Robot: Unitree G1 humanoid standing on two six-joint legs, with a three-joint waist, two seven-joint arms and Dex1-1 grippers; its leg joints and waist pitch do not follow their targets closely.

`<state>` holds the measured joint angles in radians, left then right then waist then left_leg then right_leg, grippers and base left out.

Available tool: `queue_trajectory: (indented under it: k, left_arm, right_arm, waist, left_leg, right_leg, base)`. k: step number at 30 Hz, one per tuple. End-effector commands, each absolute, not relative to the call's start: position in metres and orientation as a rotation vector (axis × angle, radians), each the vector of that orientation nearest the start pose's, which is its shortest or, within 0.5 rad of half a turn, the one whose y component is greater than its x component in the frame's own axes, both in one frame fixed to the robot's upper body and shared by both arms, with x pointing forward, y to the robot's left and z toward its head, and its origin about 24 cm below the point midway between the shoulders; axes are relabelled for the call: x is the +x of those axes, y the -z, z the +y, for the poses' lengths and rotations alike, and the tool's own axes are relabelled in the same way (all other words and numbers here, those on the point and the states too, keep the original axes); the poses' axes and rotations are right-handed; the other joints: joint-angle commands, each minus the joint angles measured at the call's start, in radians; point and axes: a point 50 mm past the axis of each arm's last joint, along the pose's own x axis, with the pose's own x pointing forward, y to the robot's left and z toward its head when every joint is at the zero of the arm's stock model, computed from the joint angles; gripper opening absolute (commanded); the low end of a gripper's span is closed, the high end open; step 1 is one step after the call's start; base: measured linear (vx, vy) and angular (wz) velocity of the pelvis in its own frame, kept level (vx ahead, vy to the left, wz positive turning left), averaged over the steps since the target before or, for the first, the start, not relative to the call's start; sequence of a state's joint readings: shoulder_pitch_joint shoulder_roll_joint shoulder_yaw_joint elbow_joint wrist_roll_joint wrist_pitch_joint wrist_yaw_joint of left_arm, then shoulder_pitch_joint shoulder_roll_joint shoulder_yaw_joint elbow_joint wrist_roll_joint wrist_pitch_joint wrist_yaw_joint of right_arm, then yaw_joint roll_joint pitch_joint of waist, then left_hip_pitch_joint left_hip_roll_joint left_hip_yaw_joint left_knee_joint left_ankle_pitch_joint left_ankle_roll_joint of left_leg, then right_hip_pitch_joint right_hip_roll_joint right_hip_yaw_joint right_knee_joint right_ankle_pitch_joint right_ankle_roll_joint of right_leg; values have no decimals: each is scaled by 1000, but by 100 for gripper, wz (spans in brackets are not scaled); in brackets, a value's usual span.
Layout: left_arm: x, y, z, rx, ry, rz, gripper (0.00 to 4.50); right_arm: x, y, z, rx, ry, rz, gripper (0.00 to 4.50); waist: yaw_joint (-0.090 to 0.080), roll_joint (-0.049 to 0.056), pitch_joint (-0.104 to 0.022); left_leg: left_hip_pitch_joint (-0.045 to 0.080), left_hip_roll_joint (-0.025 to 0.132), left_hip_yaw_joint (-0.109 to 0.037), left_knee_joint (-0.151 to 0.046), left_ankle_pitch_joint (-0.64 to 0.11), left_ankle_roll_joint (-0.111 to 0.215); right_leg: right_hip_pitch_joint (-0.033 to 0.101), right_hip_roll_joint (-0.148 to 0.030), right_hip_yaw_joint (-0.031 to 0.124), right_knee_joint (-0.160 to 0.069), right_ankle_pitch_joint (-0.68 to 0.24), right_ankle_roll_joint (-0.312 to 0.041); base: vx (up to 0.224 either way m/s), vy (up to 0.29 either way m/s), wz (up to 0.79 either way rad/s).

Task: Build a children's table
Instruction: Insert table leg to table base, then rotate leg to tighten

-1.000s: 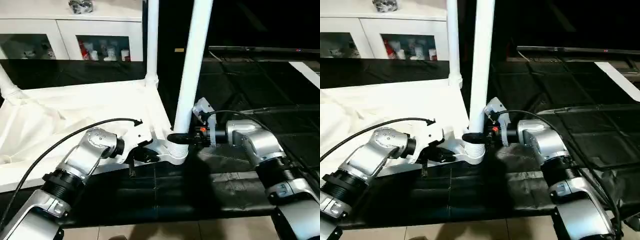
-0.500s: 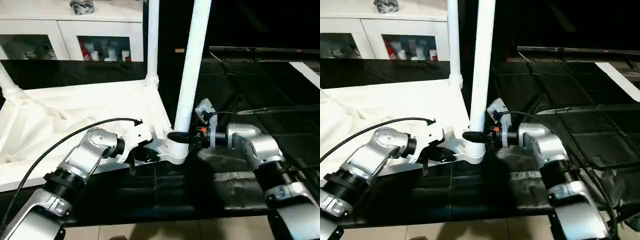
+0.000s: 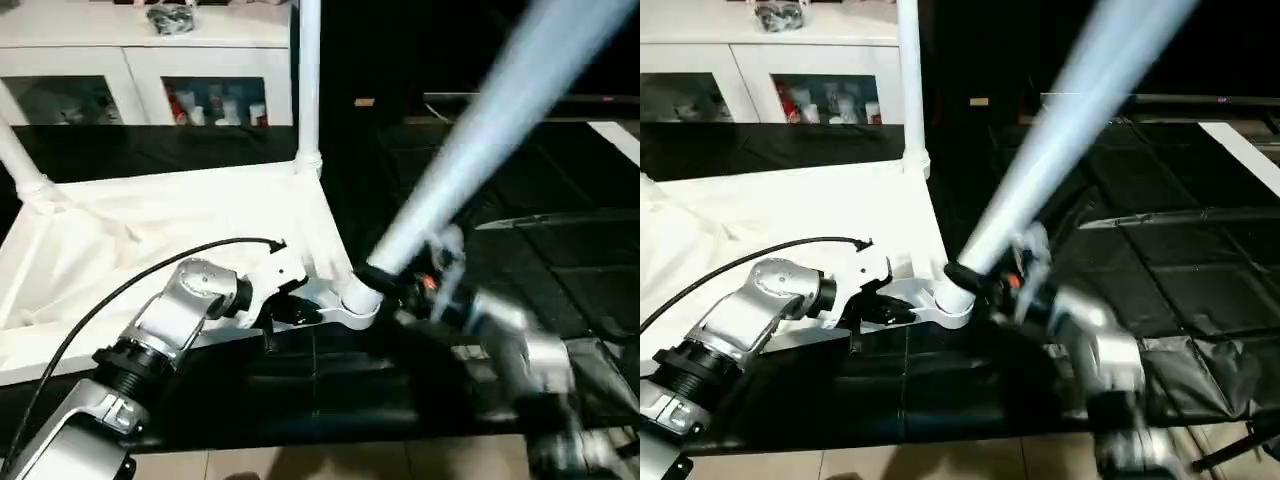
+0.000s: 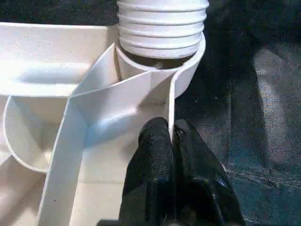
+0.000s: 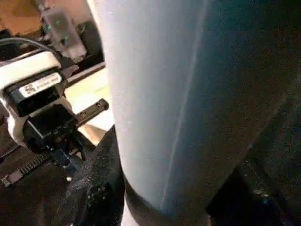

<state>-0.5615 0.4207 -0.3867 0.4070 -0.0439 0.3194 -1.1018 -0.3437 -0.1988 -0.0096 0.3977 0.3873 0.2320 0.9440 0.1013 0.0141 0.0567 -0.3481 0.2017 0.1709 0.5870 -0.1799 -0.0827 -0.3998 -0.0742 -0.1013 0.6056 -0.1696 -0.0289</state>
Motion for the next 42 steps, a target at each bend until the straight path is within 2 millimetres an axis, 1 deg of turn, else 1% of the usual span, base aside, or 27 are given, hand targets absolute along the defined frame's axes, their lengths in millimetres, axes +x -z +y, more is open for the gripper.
queue_trajectory:
  k: [1,3,4,7,8,11,12,13,14,15,16,17,18,19,20,21,22,23,25,26,28,29,30,31,35,36,42]
  left_arm:
    - [321,-65,139,406,1149,495,0]
    - [321,-65,139,405,1143,493,0]
    - [322,-66,140,404,1137,490,0]
    - [322,-66,140,404,1135,490,0]
    - [322,-66,140,407,1135,489,0]
    - [322,-65,140,421,1141,488,0]
    - [321,-65,139,429,1146,488,0]
    - [321,-65,139,429,1146,488,0]
    - [320,-65,139,447,1156,489,0]
    - [320,-65,139,448,1157,489,0]
    - [320,-65,139,464,1170,489,0]
    - [320,-65,139,464,1170,489,0]
    - [319,-65,138,475,1184,488,0]
    - [319,-65,138,475,1185,488,0]
    - [315,-65,136,502,1247,480,0]
    - [315,-65,136,502,1247,480,0]
    - [312,-66,135,541,1311,478,0]
    - [311,-67,135,551,1324,477,0]
    - [310,-68,134,570,1353,473,0]
    - [310,-68,134,575,1360,472,0]
    - [311,-70,132,598,1402,456,0]
    - [311,-71,131,601,1412,453,0]
    - [310,-71,131,615,1432,457,0]
    - [310,-70,131,629,1453,468,0]
    - [313,-71,132,644,1461,479,0]
    - [313,-71,132,644,1460,479,0]
    - [318,-72,132,638,1436,479,0]
  right_arm:
    - [279,-15,-144,223,-924,299,190]
    - [276,-13,-144,169,-931,299,190]
    - [271,-11,-143,85,-945,304,190]
    - [267,-11,-139,-25,-985,321,190]
    - [267,-11,-138,-61,-999,324,190]
    - [271,-14,-132,-113,-1050,334,190]
    - [274,-17,-129,-133,-1081,340,190]
    - [274,-17,-129,-133,-1081,340,190]
    - [278,-20,-124,-155,-1130,355,190]
    - [278,-20,-124,-155,-1132,356,190]
    - [279,-21,-121,-159,-1180,375,190]
    - [279,-21,-121,-159,-1180,375,190]
    - [278,-21,-120,-154,-1213,388,190]
    - [278,-21,-120,-154,-1213,389,190]
    - [280,-22,-120,-139,-1279,409,190]
    - [280,-22,-120,-139,-1279,409,190]
    - [282,-22,-121,-123,-1331,422,190]
    - [282,-22,-121,-118,-1341,425,190]
    - [282,-22,-121,-103,-1368,434,190]
    - [281,-22,-121,-98,-1378,438,190]
    - [278,-22,-121,-87,-1444,461,190]
    - [277,-22,-121,-86,-1459,466,190]
    - [276,-21,-120,-94,-1479,473,190]
    - [275,-21,-119,-113,-1501,479,190]
    - [273,-20,-117,-115,-1541,482,190]
    - [273,-20,-117,-115,-1543,482,190]
    - [271,-21,-114,-108,-1554,465,190]
  waist:
    - [0,9,-50]
    - [0,11,-49]
    - [0,10,-51]
    - [-2,11,-51]
    - [-4,6,-48]
    - [-5,6,-47]
    - [-8,-9,-44]
    - [-8,-6,-43]
    - [-12,-6,-41]
    - [-13,-11,-41]
    - [-13,-8,-39]
    - [-16,-20,-40]
    - [-16,-19,-37]
    - [-16,-16,-39]
    - [-15,-18,-39]
    - [-17,-17,-40]
    - [-17,-18,-34]
    - [-16,-17,-37]
    - [-15,-17,-37]
    - [-14,-15,-35]
    - [-9,-15,-39]
    - [-9,-16,-40]
    - [-6,-11,-38]
    - [-6,-12,-38]
    - [-4,-11,-35]
    - [-3,-13,-34]
    - [-2,-8,-31]
  left_leg:
    - [10,22,-15,-76,-352,12]
    - [10,23,-16,-78,-355,14]
    - [8,25,-17,-81,-346,15]
    - [6,26,-17,-86,-329,18]
    - [8,25,-15,-85,-338,23]
    - [7,24,-16,-85,-348,27]
    - [3,23,-16,-86,-341,31]
    - [3,21,-17,-85,-340,31]
    - [7,20,-14,-83,-346,33]
    - [6,18,-16,-81,-341,34]
    - [7,20,-16,-83,-342,33]
    - [7,21,-16,-83,-341,35]
    - [7,22,-17,-85,-345,36]
    - [7,23,-18,-86,-346,36]
    - [8,26,-18,-87,-349,38]
    - [7,26,-19,-88,-353,39]
    - [2,28,-20,-93,-348,41]
    - [3,29,-20,-91,-346,44]
    - [-1,32,-16,-94,-312,50]
    - [-1,32,-15,-94,-308,52]
    - [0,34,-11,-92,-265,57]
    - [0,34,-10,-91,-254,59]
    - [-3,35,-10,-91,-236,61]
    - [-3,35,-8,-91,-232,64]
    - [-2,33,-6,-92,-228,64]
    - [-2,34,-6,-93,-230,62]
    - [2,38,-9,-98,-258,49]
  right_leg:
    - [36,-77,48,-121,-551,-82]
    - [36,-76,47,-123,-568,-71]
    - [39,-77,46,-122,-553,-68]
    - [42,-74,48,-118,-501,-76]
    - [38,-74,49,-121,-509,-79]
    - [39,-76,49,-124,-539,-75]
    - [40,-77,48,-123,-558,-66]
    - [40,-77,47,-123,-572,-62]
    - [35,-78,47,-132,-608,-49]
    - [35,-80,47,-133,-632,-41]
    - [33,-80,46,-137,-643,-34]
    - [33,-79,45,-137,-640,-31]
    - [31,-79,46,-137,-640,-31]
    - [32,-80,47,-135,-628,-34]
    - [30,-80,48,-134,-610,-41]
    - [32,-80,48,-132,-602,-47]
    - [33,-80,49,-129,-575,-55]
    - [33,-80,51,-127,-561,-63]
    - [38,-79,57,-116,-470,-94]
    - [37,-78,57,-114,-455,-101]
    - [41,-76,60,-102,-360,-138]
    - [42,-74,60,-99,-332,-148]
    - [44,-74,60,-93,-284,-166]
    - [46,-72,59,-92,-263,-175]
    - [48,-74,59,-91,-252,-185]
    - [50,-76,59,-92,-266,-182]
    - [49,-78,59,-100,-337,-167]
  base:
    - [0,0,0]
    - [0,0,0]
    - [0,0,0]
    - [0,0,0]
    - [0,0,0]
    - [0,0,0]
    - [0,0,0]
    - [0,0,0]
    - [0,0,0]
    - [0,0,0]
    - [0,0,0]
    - [0,0,0]
    - [0,0,0]
    - [0,0,0]
    - [0,0,0]
    - [0,0,0]
    - [0,0,0]
    - [0,0,0]
    - [0,0,0]
    - [0,0,0]
    - [0,0,0]
    - [0,0,0]
    - [0,0,0]
    - [0,0,0]
    - [0,0,0]
    - [0,0,0]
    - [0,0,0]
